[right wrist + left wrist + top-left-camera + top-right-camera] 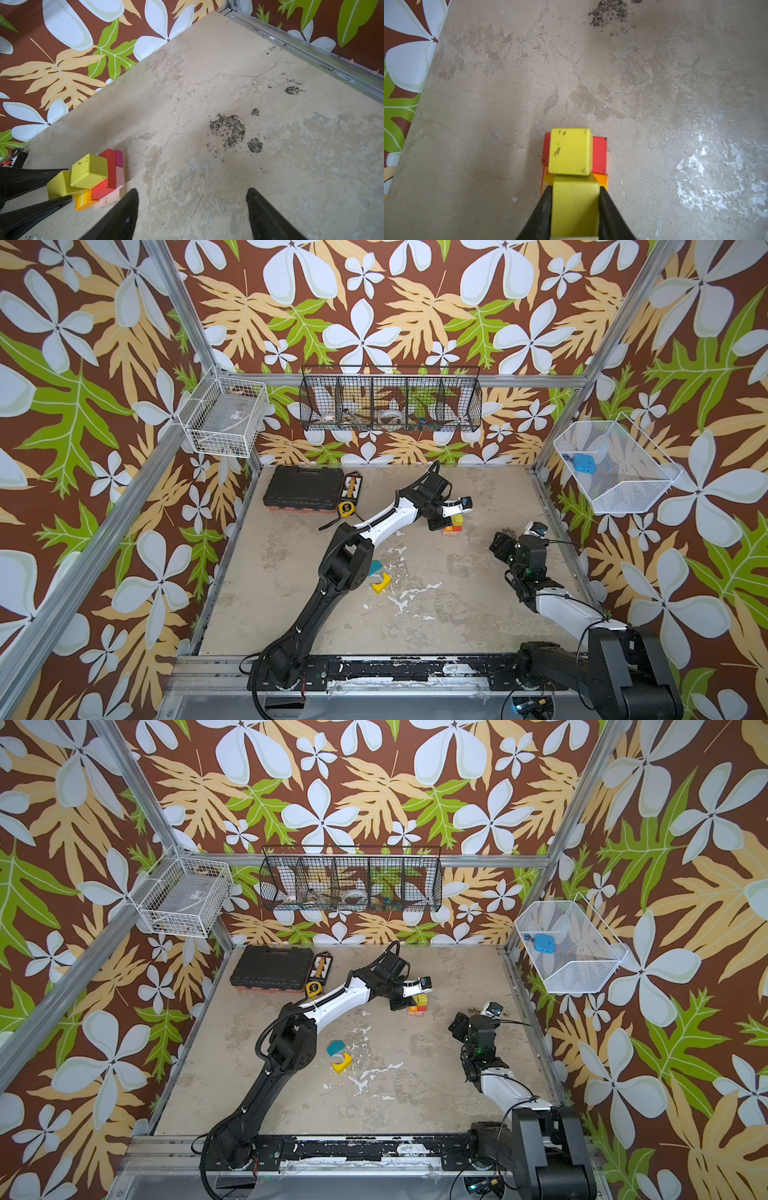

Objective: Build the wood block tower

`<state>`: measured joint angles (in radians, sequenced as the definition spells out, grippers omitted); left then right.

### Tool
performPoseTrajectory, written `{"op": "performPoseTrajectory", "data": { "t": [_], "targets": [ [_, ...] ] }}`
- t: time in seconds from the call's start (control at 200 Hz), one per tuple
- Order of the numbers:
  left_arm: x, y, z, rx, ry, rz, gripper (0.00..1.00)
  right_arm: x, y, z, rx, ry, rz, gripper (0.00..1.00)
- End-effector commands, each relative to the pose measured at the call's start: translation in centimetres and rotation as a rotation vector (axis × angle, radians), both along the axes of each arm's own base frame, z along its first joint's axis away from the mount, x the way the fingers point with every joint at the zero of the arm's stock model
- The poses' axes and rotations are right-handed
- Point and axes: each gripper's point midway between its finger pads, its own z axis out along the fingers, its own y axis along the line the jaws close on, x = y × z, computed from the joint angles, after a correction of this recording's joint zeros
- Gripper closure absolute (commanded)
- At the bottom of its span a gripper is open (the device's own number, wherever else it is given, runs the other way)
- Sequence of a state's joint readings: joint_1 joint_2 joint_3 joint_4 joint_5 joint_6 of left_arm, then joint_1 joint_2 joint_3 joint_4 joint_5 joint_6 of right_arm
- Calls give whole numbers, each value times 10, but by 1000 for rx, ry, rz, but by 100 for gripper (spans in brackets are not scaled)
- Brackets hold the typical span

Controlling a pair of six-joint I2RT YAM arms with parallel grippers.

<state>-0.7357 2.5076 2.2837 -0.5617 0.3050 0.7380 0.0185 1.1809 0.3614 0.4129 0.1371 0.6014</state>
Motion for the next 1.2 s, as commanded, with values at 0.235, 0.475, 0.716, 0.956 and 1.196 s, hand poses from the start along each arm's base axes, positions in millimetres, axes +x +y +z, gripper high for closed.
{"op": "performPoseTrajectory", "data": {
  "t": [0.235, 0.475, 0.716, 0.956, 1.196],
  "targets": [
    [6, 3, -1, 14, -37, 40, 48, 2, 0, 1, -5, 1, 1, 19],
    [-2, -1, 8, 10, -61, 22, 0, 3, 0, 2, -5, 1, 0, 18],
    [-10, 0, 50, -75, -83, 35, 0, 4, 1, 0, -5, 10, 6, 20],
    [-18, 22, 102, -190, -130, 162, 0, 5, 1, -1, -5, 15, 5, 20],
    [-45, 102, 161, -530, -198, 493, 0, 6, 3, 0, -6, 13, 19, 19]
  ]
}}
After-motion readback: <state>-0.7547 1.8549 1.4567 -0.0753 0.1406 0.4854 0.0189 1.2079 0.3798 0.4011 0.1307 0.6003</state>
